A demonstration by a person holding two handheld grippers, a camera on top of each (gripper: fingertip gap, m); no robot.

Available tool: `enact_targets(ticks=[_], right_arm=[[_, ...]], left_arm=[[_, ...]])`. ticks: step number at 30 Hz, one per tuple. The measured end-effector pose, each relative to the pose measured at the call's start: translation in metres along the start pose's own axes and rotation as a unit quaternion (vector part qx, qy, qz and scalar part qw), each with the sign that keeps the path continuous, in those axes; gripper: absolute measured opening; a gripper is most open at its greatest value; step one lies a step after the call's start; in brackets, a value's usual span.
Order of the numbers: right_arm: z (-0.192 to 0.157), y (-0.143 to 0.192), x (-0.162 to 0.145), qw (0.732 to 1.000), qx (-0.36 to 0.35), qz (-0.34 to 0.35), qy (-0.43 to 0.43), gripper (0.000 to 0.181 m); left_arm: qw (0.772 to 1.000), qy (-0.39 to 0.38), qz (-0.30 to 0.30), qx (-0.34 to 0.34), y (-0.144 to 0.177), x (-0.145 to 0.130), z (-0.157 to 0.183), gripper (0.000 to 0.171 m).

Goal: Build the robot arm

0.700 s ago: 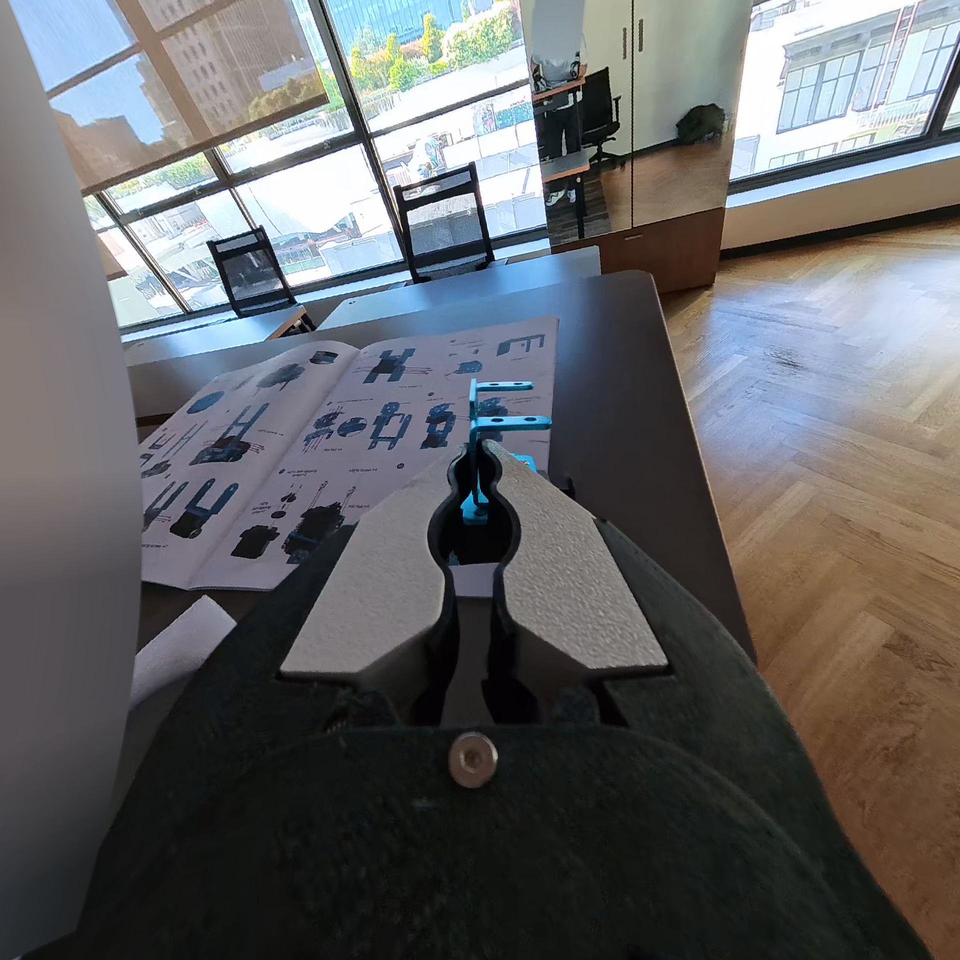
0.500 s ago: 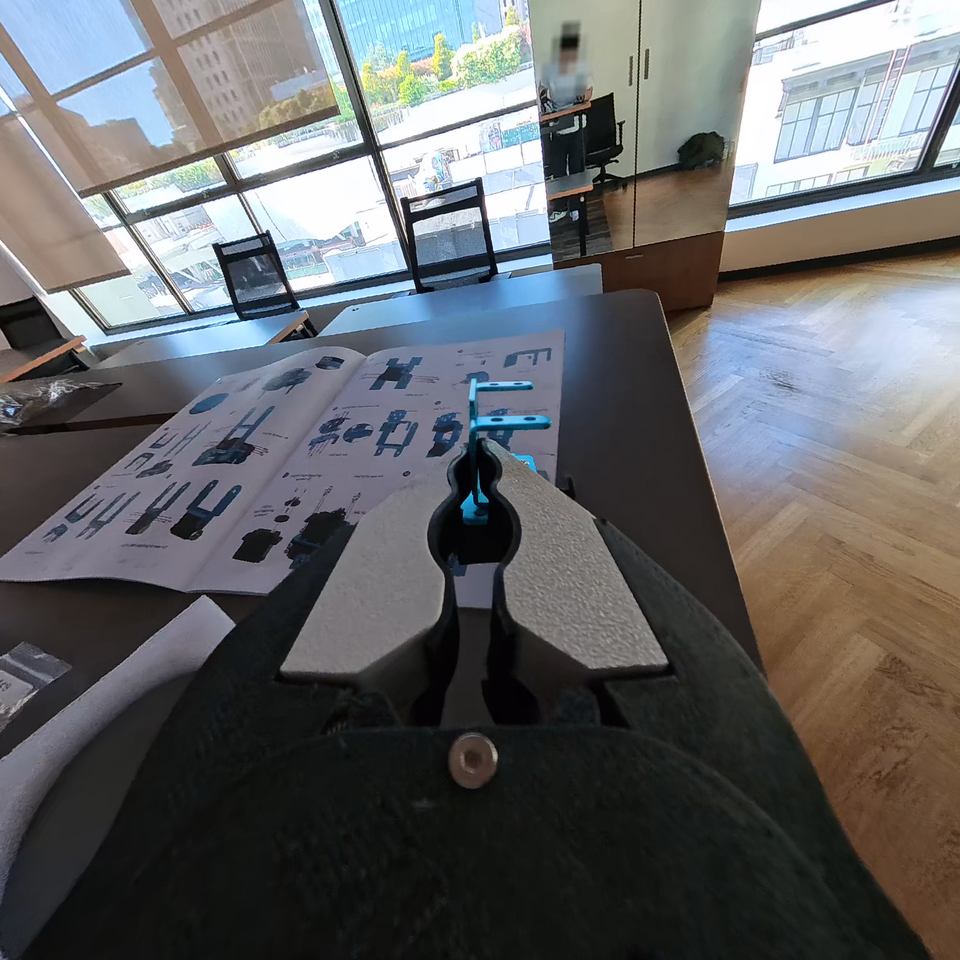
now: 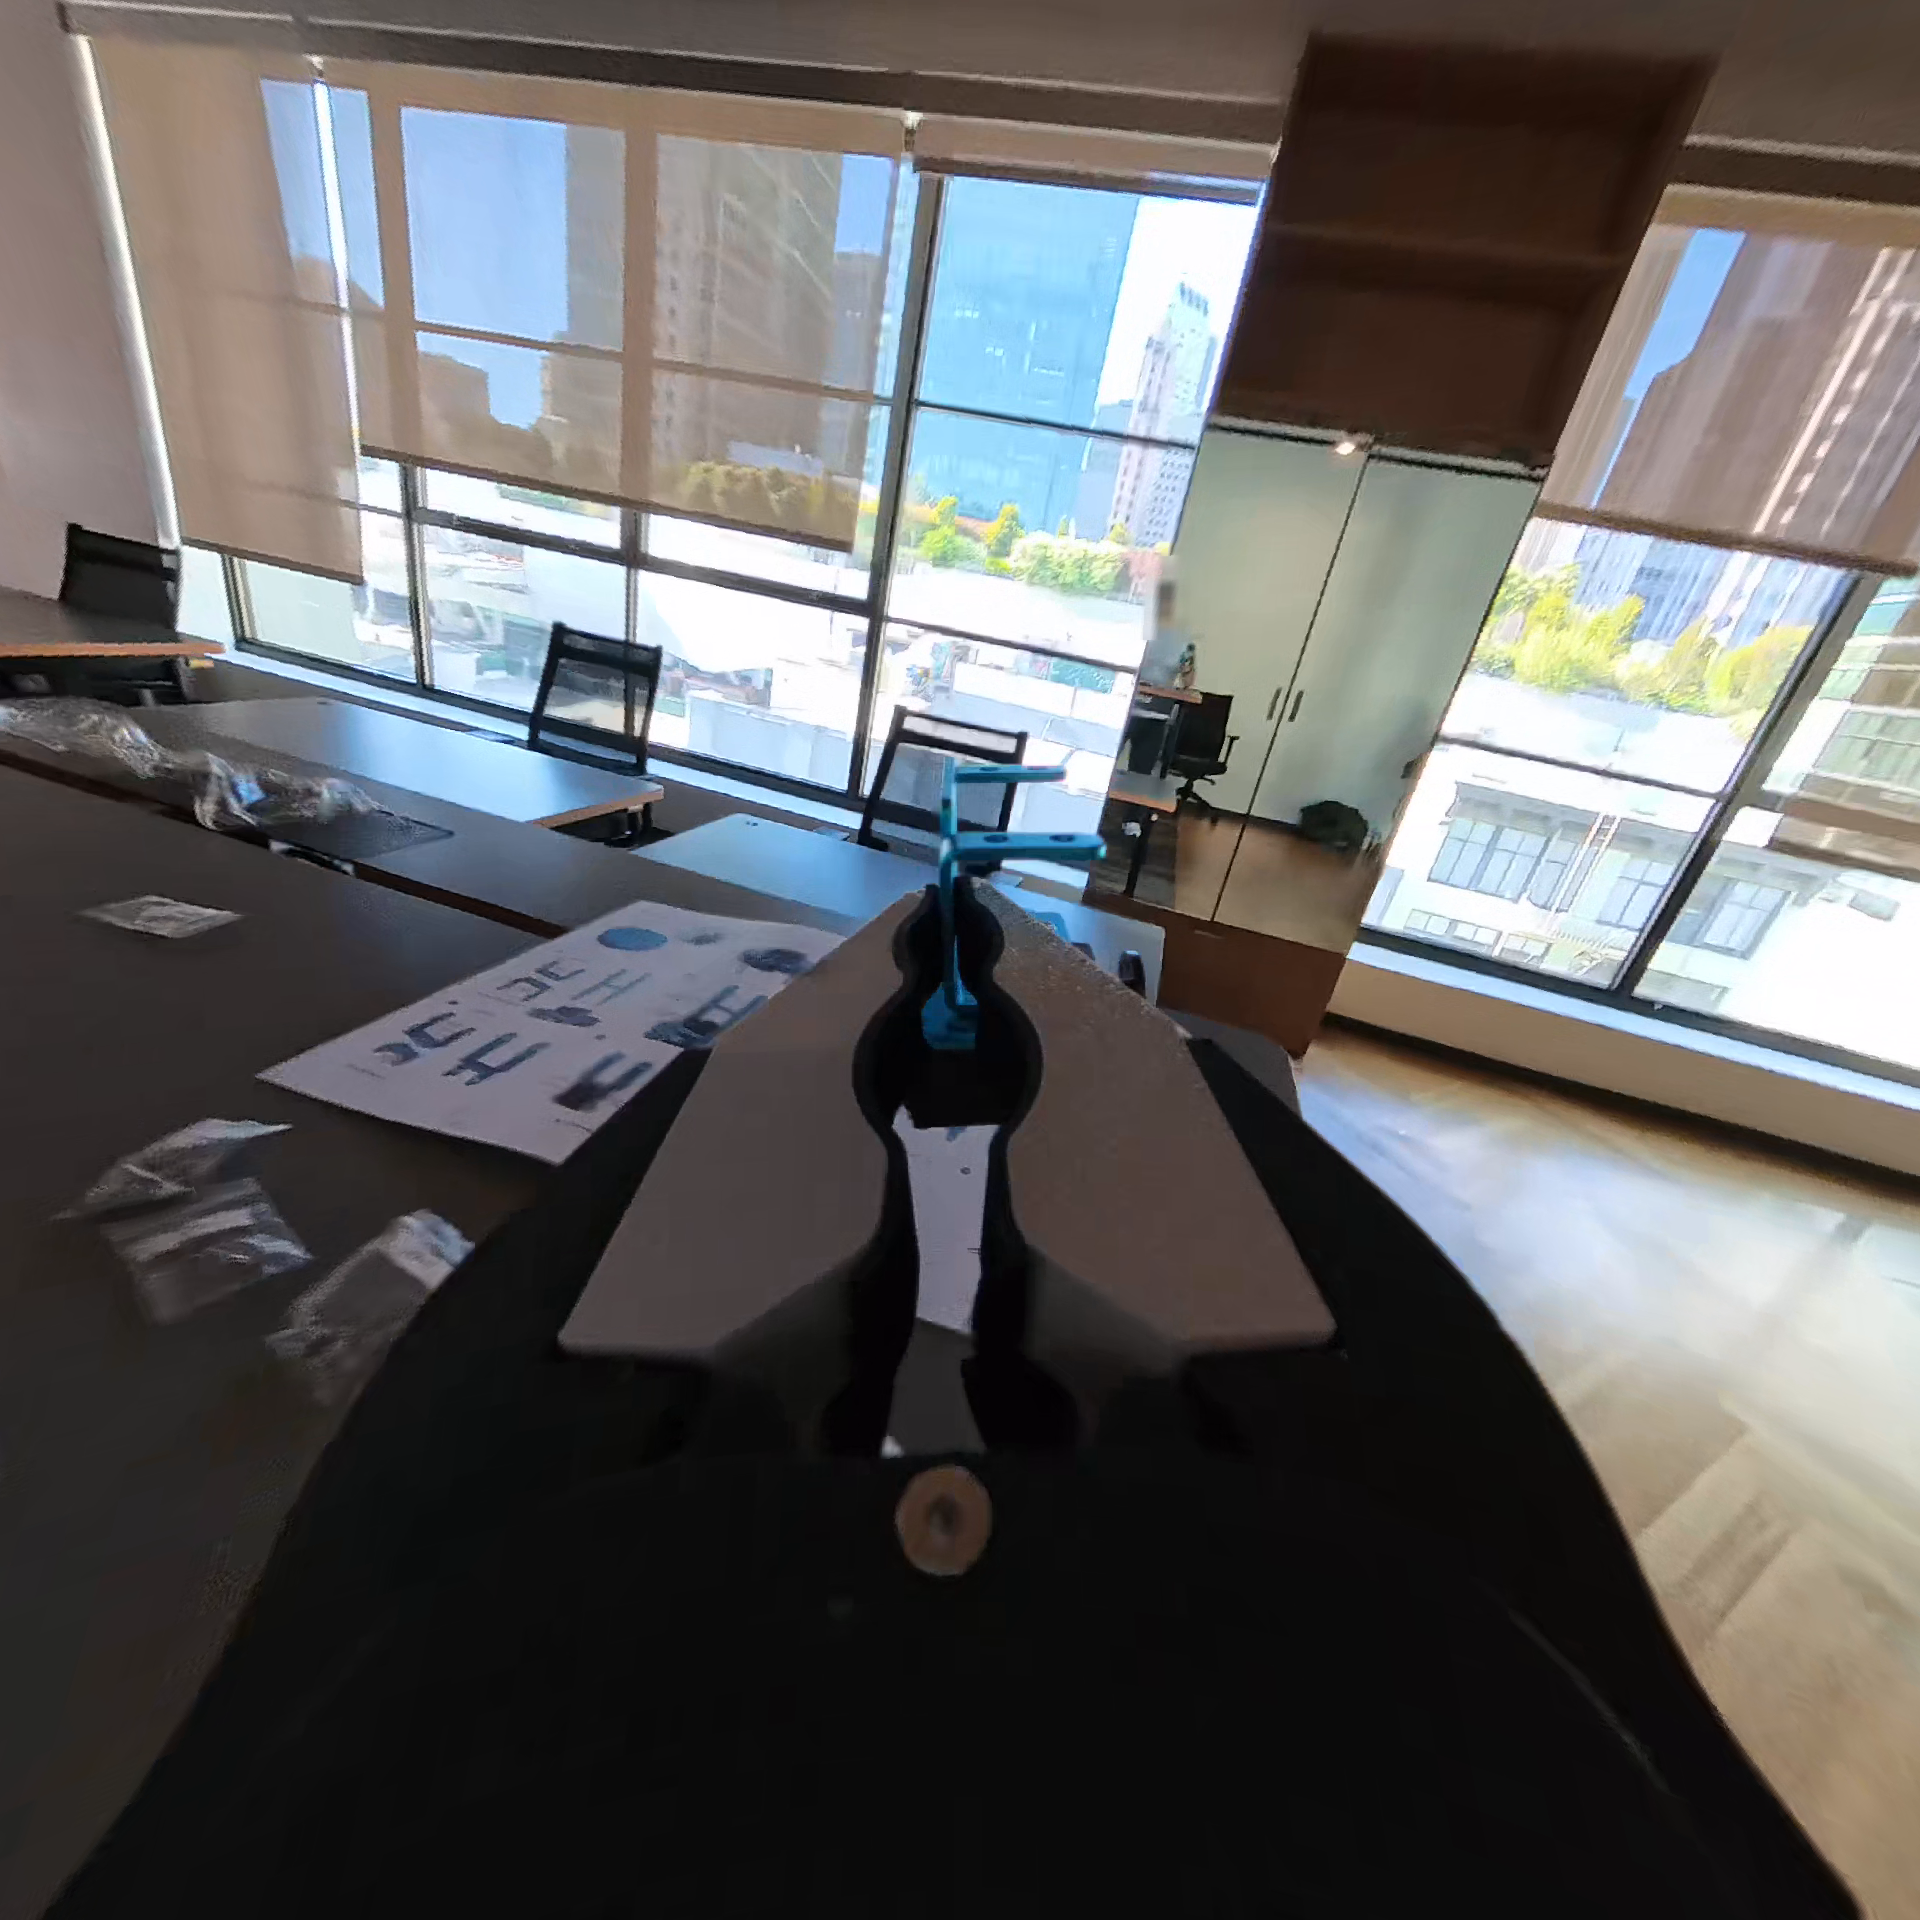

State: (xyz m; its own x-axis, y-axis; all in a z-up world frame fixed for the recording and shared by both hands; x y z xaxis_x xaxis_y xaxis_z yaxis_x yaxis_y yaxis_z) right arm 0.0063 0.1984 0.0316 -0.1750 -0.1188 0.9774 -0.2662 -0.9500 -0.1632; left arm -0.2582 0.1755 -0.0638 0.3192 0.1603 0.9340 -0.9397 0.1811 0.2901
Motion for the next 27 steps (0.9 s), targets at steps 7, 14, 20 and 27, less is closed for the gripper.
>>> enact_targets(ticks=[7,14,20,27], right_arm=[[-0.117,0.112,0.134,0.979,-0.15,0.016,0.137,0.001],[-0.257,0.169,0.231,0.948,-0.265,-0.044,0.17,0.0],[-0.346,0.188,0.272,0.935,-0.31,-0.059,0.16,0.001],[-0.394,0.216,0.305,0.903,-0.38,-0.088,0.179,0.001]], left_arm=[[0.935,-0.228,0.268,-0.055,0.15,0.05,0.006,0.0],[0.854,-0.33,0.312,-0.253,0.264,0.072,0.061,0.016],[0.87,-0.32,0.182,-0.327,0.305,0.093,0.1,0.032],[0.859,-0.336,0.201,-0.331,0.359,0.092,0.11,0.024]])
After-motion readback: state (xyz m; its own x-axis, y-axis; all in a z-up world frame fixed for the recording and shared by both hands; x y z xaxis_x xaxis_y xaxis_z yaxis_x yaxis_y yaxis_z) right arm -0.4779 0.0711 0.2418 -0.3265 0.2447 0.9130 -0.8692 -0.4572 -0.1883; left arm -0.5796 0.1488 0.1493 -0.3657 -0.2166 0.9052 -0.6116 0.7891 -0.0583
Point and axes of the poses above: each gripper's, where its closed fingertips meet, y back along the fingers, x out of its top, z = x × y across the jaws, the point moved 2 cm from there along y, back along the fingers, and after that the axes turned 3 degrees about -y, right-handed, at the moved point
